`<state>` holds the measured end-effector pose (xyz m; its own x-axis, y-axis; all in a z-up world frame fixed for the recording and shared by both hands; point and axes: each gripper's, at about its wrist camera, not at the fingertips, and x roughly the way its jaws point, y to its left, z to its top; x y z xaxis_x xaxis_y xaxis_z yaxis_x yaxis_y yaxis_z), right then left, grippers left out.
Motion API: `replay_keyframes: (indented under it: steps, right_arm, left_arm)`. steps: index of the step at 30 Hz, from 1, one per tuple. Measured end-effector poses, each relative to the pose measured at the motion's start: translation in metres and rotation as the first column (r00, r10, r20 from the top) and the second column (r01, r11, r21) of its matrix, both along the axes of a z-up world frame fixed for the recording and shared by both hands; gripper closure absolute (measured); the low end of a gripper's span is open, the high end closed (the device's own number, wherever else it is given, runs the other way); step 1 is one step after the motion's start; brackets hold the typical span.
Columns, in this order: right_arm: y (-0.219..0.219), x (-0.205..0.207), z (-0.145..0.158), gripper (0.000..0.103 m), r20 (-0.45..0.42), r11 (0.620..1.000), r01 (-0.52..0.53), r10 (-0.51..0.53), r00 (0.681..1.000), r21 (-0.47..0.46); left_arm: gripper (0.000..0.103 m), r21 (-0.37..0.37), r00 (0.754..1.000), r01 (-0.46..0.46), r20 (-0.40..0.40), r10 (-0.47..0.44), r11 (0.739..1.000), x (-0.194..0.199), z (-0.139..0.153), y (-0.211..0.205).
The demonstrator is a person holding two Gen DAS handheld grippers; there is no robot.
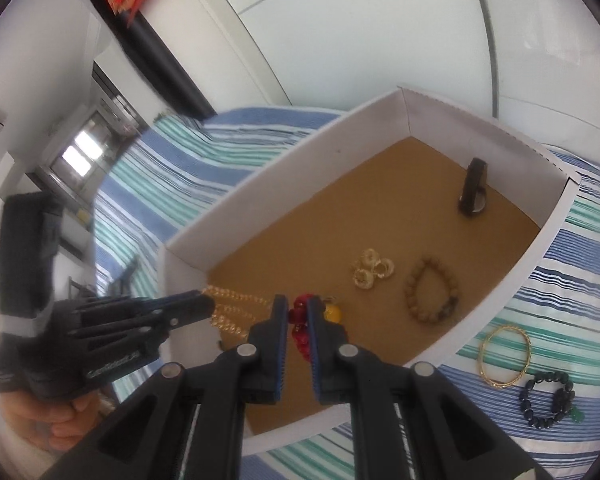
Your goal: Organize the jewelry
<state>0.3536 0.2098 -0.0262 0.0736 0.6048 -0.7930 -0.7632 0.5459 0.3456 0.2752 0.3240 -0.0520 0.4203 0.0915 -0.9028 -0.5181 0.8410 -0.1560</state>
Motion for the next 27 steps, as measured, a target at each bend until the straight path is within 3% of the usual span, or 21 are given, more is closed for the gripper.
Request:
replay_keyframes:
  steps: [2, 3, 4, 5, 6, 7, 9, 16, 27]
  right_arm:
    - [0.0, -0.006, -0.006, 0.09, 0.054, 1.0, 0.015, -0.014, 0.998, -0.015]
    - [-0.002, -0.008, -0.007, 0.085, 0.071, 0.999, 0.024, -0.022, 0.997, -0.024]
    - [-0.005, -0.01, -0.008, 0.068, 0.08, 0.999, 0.039, -0.037, 0.996, -0.029]
    - [-0.009, -0.009, -0.009, 0.059, 0.083, 0.998, 0.053, -0.05, 0.995, -0.026]
    - [-0.014, -0.008, -0.008, 0.052, 0.088, 0.997, 0.07, -0.068, 0.994, -0.019]
    - [-0.02, -0.009, -0.006, 0.052, 0.095, 0.996, 0.086, -0.084, 0.992, -0.015]
    - [-0.03, -0.008, -0.003, 0.052, 0.114, 0.995, 0.102, -0.099, 0.989, -0.014]
    - [-0.086, -0.021, 0.015, 0.049, 0.192, 0.986, 0.165, -0.156, 0.969, -0.031]
    - [-0.171, -0.056, 0.008, 0.045, 0.269, 0.959, 0.25, -0.208, 0.94, -0.131]
  left_arm:
    - [0.096, 0.014, 1.0, 0.0, -0.029, 0.0, 1.0, 0.0, -0.012, -0.003]
    - [0.09, 0.023, 0.999, -0.006, -0.042, 0.007, 1.0, -0.001, -0.016, -0.004]
    - [0.072, 0.027, 0.999, -0.011, -0.047, 0.012, 1.0, -0.002, -0.018, -0.005]
    - [0.059, 0.031, 0.999, -0.017, -0.043, 0.019, 0.999, -0.005, -0.019, -0.008]
    - [0.039, 0.039, 0.999, -0.024, -0.033, 0.025, 0.999, -0.007, -0.018, -0.009]
    - [0.031, 0.054, 0.999, -0.029, -0.019, 0.03, 0.998, -0.01, -0.017, -0.012]
    - [0.031, 0.085, 1.0, -0.019, -0.006, 0.02, 0.996, -0.014, -0.013, -0.02]
    - [0.027, 0.091, 0.998, 0.036, 0.038, -0.04, 0.995, -0.03, -0.002, -0.05]
    - [0.021, 0.141, 0.973, 0.198, 0.088, -0.212, 0.97, -0.048, 0.017, -0.132]
